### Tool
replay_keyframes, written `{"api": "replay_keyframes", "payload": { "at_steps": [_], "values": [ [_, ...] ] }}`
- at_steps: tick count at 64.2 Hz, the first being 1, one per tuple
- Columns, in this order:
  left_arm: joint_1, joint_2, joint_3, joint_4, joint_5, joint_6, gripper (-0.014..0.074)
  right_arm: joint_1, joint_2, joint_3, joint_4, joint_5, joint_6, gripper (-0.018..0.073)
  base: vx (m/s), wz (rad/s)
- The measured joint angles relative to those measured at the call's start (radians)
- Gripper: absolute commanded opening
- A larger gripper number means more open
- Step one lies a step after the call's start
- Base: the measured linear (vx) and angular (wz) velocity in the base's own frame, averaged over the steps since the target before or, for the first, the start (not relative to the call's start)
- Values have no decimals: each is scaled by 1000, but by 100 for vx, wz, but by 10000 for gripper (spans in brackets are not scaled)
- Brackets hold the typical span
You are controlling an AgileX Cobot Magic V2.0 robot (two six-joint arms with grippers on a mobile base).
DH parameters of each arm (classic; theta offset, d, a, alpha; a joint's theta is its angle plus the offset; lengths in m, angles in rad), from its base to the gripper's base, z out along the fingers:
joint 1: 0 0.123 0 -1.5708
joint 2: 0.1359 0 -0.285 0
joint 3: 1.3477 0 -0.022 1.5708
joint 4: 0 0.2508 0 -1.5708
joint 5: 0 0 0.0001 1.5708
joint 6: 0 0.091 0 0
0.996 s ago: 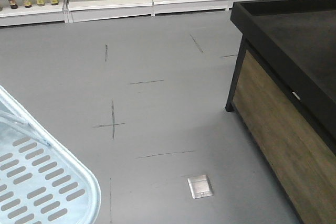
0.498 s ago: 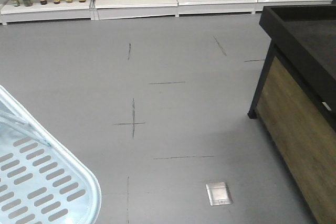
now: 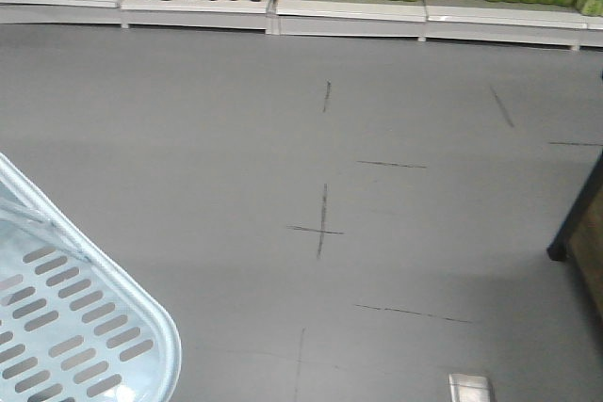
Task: Pick three apples into basket with both arms
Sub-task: 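Drive the base away from the fruit tables carrying the basket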
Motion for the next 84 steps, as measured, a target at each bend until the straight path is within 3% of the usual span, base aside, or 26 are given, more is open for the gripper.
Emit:
{"api": "replay_keyframes", "payload": {
  "at_steps": [36, 84],
  "values": [
    [0, 0, 0, 0, 1, 0, -6, 0, 0, 0, 0, 0, 0, -5, 17, 41],
    [0, 0, 0, 0, 1, 0, -6, 0, 0, 0, 0, 0, 0, -5, 18, -11]
  ]
}}
